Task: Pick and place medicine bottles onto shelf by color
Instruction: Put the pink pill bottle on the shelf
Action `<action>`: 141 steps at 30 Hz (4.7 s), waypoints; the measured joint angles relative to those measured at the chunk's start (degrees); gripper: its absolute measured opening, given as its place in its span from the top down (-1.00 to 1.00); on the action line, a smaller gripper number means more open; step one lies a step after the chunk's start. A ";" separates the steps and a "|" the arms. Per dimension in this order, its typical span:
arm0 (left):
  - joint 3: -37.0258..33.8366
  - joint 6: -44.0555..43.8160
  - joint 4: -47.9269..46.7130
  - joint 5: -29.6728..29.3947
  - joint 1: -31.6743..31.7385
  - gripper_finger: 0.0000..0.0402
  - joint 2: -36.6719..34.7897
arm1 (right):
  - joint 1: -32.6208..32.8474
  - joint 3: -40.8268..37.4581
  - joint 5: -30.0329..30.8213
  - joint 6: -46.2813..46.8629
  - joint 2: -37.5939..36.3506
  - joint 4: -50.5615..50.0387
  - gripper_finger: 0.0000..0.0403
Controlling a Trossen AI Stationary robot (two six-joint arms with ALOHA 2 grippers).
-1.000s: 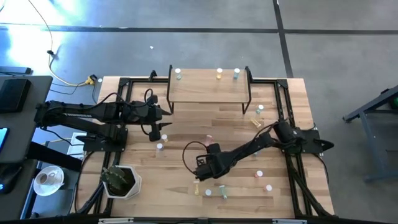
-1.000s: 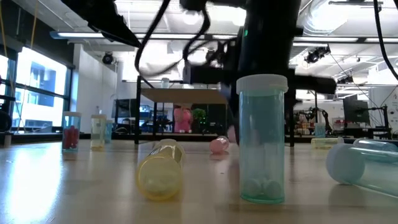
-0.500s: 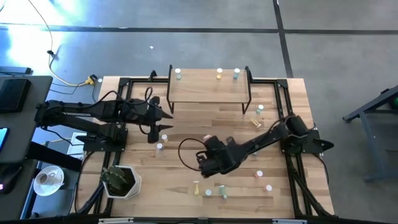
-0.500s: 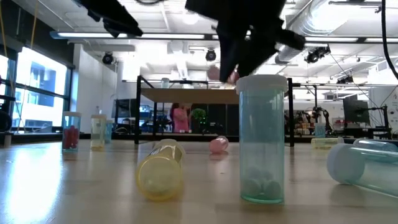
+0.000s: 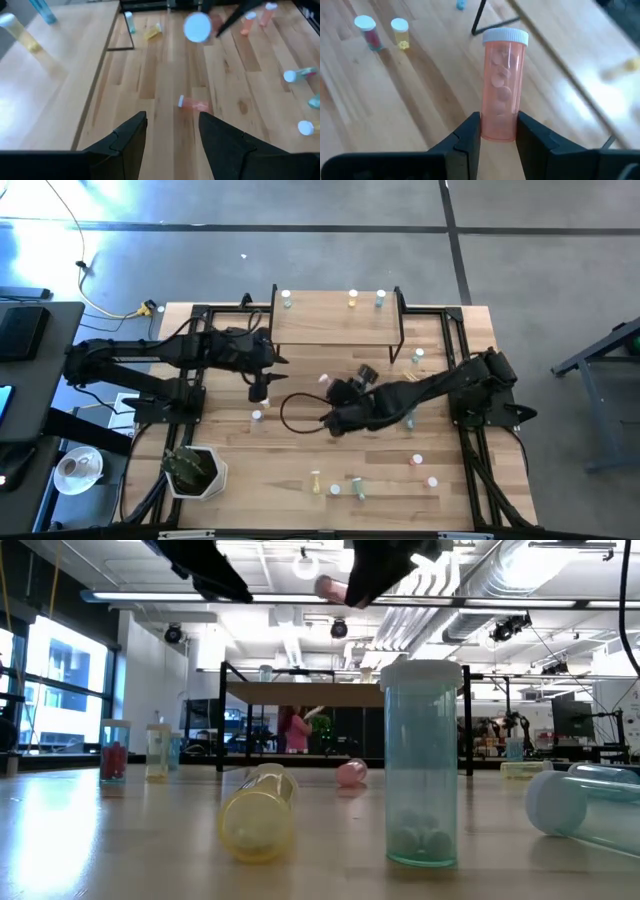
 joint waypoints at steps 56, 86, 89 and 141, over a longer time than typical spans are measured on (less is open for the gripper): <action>3.03 -0.43 12.78 4.35 2.66 0.14 4.51 | -16.70 0.02 -30.42 -38.91 -5.41 16.83 0.54; 3.03 0.70 11.94 4.39 2.62 0.43 4.52 | -17.46 0.04 -32.68 -39.44 -5.39 17.61 0.52; 3.03 0.83 11.77 4.39 2.64 0.44 4.52 | -17.46 0.04 -32.33 -39.46 -5.39 17.59 0.45; 67.01 13.71 -36.98 -2.31 28.17 0.44 39.31 | -26.81 0.07 -15.23 -31.90 -19.79 -0.73 0.04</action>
